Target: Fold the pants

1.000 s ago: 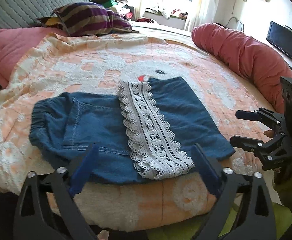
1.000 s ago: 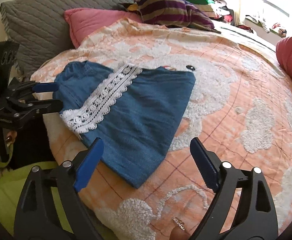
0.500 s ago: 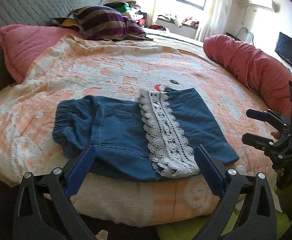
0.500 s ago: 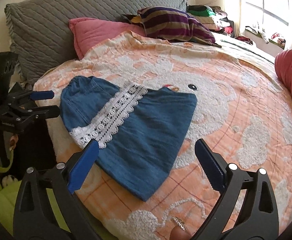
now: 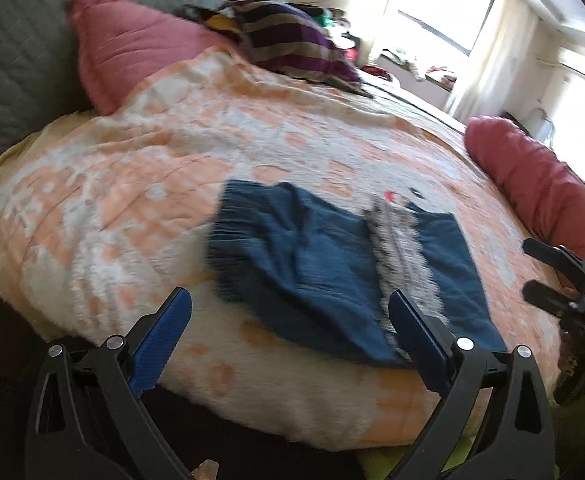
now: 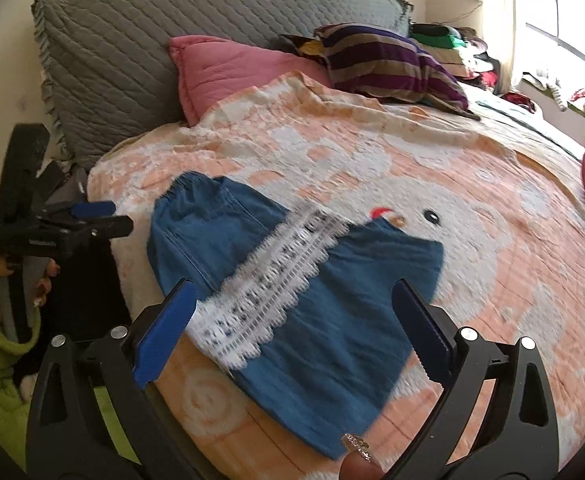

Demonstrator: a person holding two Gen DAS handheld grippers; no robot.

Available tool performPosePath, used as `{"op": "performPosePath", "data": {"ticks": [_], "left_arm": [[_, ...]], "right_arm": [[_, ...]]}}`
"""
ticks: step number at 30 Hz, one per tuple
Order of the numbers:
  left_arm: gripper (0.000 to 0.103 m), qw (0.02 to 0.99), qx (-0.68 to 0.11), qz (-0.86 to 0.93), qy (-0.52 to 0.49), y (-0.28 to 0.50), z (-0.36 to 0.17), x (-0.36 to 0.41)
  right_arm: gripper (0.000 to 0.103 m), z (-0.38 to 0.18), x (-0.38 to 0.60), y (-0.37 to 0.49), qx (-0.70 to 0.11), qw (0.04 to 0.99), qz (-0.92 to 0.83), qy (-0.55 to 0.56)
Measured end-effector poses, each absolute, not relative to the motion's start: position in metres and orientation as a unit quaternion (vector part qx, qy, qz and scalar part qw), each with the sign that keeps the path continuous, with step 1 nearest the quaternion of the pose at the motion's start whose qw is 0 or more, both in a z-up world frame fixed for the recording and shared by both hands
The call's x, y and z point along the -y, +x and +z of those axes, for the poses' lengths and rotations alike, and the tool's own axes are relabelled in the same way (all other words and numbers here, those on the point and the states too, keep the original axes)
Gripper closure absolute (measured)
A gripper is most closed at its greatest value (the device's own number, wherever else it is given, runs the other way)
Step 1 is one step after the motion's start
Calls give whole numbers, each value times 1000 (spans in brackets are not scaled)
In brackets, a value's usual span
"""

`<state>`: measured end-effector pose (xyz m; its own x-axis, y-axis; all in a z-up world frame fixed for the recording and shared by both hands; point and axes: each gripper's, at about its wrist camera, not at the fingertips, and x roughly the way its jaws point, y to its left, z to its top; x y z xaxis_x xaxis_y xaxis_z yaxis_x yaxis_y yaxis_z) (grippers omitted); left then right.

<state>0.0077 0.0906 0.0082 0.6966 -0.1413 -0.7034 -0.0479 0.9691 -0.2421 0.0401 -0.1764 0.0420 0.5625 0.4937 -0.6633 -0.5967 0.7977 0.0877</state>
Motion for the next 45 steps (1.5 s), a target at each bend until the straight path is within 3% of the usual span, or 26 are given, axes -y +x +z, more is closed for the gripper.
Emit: {"op": "performPosePath", "data": {"ticks": [9,26,28,29,32,45], "left_arm": [[5,894,-419,-8,-160,15,-13,-120],[6,879,-441,-55,-174,30,-38,-109],[24,874,-444,-68,-186,34,-42,-105],[44,869,-448,-79,-196,37,-45,-104],[55,859,-460,-90,-206,43,-56,-98],[54,859,-455,-101,-214,46,-61,-99]], "right_arm": [[10,48,126,70,-355,864,344,-98],[10,28,18,135,-404,795,418,-172],[10,23,5,142,-414,783,428,-182],[10,20,0,145,-419,777,432,-184],[10,13,-15,153,-432,759,447,-192],[10,-27,-68,173,-486,684,495,-224]]}}
